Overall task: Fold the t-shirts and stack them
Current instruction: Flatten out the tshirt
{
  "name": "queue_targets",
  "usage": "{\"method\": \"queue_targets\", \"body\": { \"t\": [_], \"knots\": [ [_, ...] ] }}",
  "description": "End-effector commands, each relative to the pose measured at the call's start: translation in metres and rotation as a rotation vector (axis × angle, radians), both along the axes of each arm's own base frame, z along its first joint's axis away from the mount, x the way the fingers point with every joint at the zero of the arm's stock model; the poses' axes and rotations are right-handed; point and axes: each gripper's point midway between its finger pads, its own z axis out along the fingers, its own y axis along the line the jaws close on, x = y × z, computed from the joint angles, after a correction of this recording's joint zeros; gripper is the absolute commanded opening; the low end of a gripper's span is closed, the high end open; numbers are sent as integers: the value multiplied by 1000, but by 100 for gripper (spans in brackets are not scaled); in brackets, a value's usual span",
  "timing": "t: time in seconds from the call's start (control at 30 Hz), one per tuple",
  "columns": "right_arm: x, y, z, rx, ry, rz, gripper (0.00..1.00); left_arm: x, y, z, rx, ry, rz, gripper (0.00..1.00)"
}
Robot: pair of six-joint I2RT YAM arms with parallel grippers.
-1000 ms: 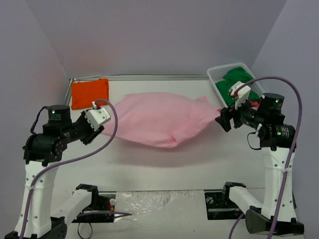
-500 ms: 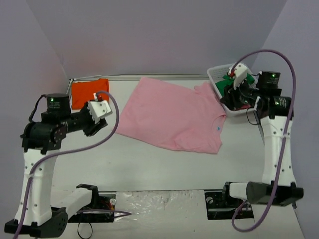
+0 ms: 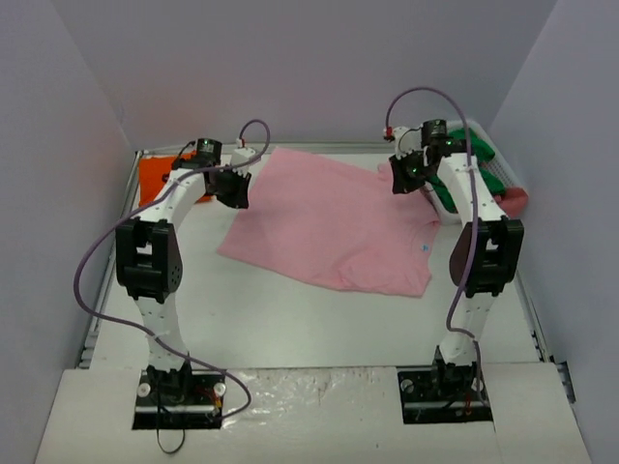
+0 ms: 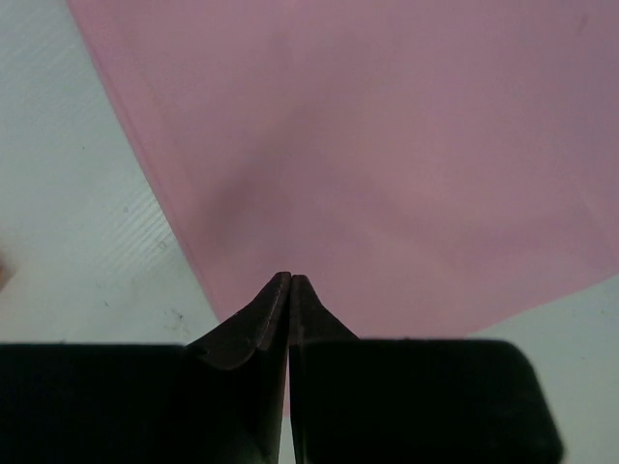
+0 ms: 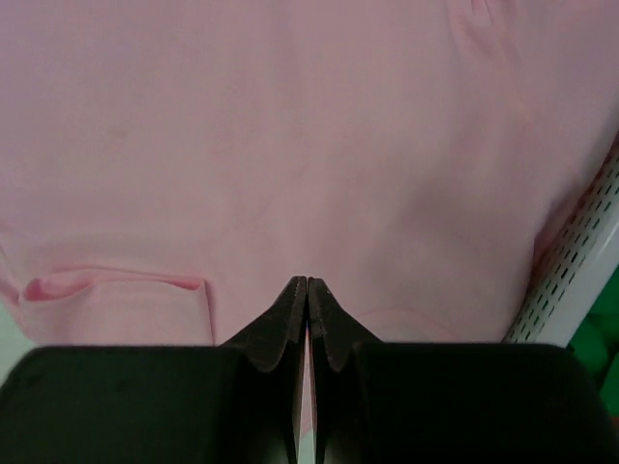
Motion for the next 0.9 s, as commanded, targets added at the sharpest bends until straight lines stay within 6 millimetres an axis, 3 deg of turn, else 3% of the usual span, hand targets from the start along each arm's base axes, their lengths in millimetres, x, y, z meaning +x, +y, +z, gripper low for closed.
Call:
{"method": "queue_targets", "body": {
  "t": [0.0,0.07,0.1,0.17,0.2,0.23,0.3,0.33,0.47,0.5,0.73,0.87],
  "knots": [
    [30,14,10,-87,-59,-49,0,38,-18,37,-47,-118,46,2],
    [50,16,0,-103,-56,-83,0,52,-25,42,-31,-141,54,2],
    [55,15,-5,-125,-51,-117,0,57,-27,31,-21,-117,55,2],
    [71,16,-19,-145,-44,-149,0,64,-33,38,-34,-126,59,2],
    [76,16,-25,-147,-36,-169,0,64,-35,34,-41,-112,53,2],
    [80,18,-44,-176,-14,-177,0,64,-36,35,-45,-113,57,2],
    [90,22,-48,-192,-24,-192,0,63,-36,39,-54,-137,57,2],
    [93,25,-65,-221,-7,-199,0,62,-35,39,-53,-143,61,2],
    [108,35,-83,-250,-16,-229,0,61,-34,42,-55,-192,64,2],
    [109,37,-95,-259,0,-229,0,61,-33,39,-53,-188,65,2],
    [95,70,-131,-293,53,-166,0,57,-35,31,-66,-166,76,2],
    [80,97,-146,-303,80,-93,0,54,-32,37,-65,-180,86,2]
  ]
}}
